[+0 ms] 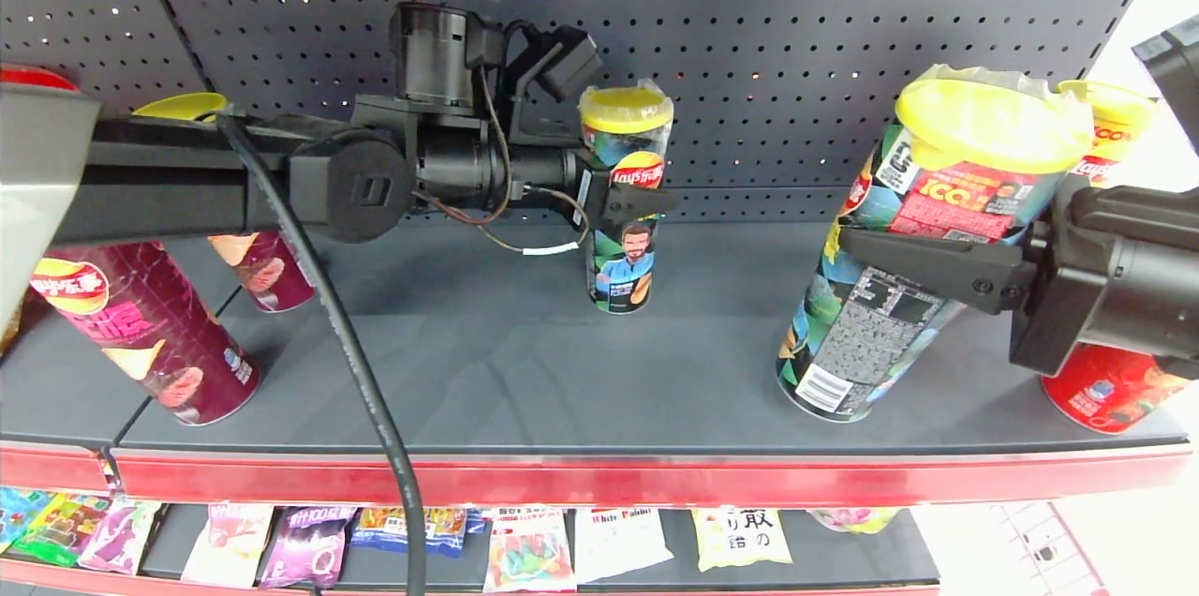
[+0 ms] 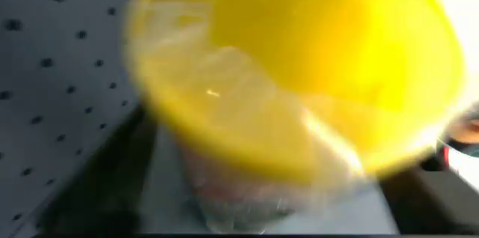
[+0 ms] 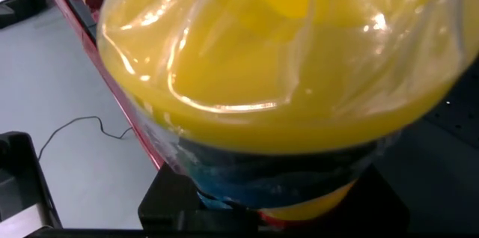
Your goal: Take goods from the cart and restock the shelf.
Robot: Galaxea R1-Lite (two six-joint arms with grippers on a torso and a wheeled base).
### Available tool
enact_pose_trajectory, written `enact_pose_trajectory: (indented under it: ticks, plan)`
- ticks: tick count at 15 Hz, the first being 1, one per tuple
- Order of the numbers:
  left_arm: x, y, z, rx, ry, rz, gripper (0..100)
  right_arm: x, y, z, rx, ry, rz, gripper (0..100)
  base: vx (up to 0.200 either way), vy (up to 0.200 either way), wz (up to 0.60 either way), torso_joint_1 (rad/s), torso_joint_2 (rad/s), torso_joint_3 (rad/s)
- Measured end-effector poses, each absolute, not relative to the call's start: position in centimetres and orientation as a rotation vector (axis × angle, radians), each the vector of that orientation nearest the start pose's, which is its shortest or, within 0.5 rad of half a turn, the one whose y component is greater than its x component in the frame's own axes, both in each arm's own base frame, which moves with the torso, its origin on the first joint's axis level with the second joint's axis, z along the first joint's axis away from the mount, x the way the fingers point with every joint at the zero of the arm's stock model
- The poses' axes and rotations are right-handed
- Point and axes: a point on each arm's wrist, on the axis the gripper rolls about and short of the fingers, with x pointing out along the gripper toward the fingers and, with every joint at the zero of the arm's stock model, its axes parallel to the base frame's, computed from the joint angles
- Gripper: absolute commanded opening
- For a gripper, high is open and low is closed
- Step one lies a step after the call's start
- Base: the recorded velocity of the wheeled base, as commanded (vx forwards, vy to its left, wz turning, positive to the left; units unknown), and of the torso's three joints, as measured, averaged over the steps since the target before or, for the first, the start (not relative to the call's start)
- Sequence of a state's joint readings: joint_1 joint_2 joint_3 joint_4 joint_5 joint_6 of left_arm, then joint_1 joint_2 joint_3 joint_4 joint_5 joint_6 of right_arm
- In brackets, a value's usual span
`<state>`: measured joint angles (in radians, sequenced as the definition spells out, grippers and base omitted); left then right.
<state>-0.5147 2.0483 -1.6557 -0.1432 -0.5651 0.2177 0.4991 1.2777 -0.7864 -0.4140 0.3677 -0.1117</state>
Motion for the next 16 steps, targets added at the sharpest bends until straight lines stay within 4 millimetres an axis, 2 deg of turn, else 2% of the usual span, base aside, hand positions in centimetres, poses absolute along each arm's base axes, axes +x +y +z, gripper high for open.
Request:
enact_pose_trajectory:
  ticks: [4, 7, 11, 14, 16]
  plan:
    - [36.1, -22.4, 24.3, 0.189, 0.148, -1.115, 0, 17.5, 10.3, 26.3, -0.11, 0.032, 0.863, 0, 0.0, 0.0, 0.0, 0.0, 0.0, 0.0]
    - [35.1, -21.9, 24.8, 0.167, 0.163, -1.138, 0, 17.5, 10.3, 26.4, -0.107, 0.032, 0.865, 0, 0.0, 0.0, 0.0, 0.0, 0.0, 0.0]
    - [32.1, -20.7, 25.5, 0.123, 0.195, -1.211, 0, 17.5, 10.3, 26.4, -0.107, 0.032, 0.868, 0, 0.0, 0.0, 0.0, 0.0, 0.0, 0.0]
    - [29.5, -20.0, 24.6, 0.113, 0.24, -1.29, 0, 17.5, 10.4, 26.4, -0.107, 0.032, 0.869, 0, 0.0, 0.0, 0.0, 0.0, 0.0, 0.0]
    - [28.6, -20.2, 24.8, 0.12, 0.186, -1.314, 0, 17.5, 10.4, 26.4, -0.106, 0.032, 0.869, 0, 0.0, 0.0, 0.0, 0.0, 0.0, 0.0]
